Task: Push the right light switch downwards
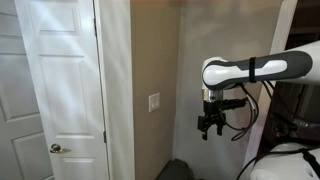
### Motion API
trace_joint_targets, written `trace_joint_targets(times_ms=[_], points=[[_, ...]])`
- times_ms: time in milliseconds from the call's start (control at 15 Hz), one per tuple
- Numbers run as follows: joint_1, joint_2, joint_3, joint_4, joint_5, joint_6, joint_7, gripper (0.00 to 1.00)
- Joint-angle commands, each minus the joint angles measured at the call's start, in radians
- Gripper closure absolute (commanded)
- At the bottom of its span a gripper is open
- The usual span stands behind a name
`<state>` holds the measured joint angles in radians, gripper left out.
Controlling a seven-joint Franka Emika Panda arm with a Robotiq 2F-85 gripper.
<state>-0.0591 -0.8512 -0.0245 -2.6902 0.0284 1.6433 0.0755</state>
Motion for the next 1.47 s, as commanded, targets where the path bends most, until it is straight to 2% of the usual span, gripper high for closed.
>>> trace_joint_targets(times_ms=[0,867,1000,1200,1400], points=[[-0.003,0.001,0.002,0.001,0.001,-0.001,-0.002,0.0],[-0.003,0.001,0.002,0.001,0.001,-0.001,-0.002,0.0],[-0.007,0.009,-0.003,0.002,0.039,0.015,0.03,0.0],[-0.022,0.045,-0.011,0.022,0.161,0.054,0.118,0.0],[-0.042,0.086,-0.018,0.042,0.256,0.142,0.184,0.0]])
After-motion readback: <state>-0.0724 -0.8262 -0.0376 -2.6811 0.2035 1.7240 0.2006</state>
